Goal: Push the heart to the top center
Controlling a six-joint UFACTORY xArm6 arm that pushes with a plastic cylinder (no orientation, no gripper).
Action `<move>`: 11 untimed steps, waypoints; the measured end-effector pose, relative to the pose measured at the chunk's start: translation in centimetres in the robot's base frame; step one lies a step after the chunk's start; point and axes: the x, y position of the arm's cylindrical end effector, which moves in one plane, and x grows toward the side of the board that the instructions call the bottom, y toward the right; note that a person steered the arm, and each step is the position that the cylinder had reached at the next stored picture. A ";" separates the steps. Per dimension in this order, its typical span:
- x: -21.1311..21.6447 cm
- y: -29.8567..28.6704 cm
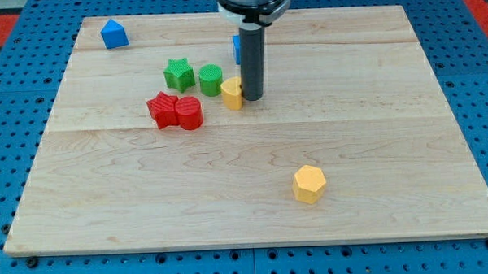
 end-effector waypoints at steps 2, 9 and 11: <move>2.4 -5.1; -17.4 5.4; -19.0 3.4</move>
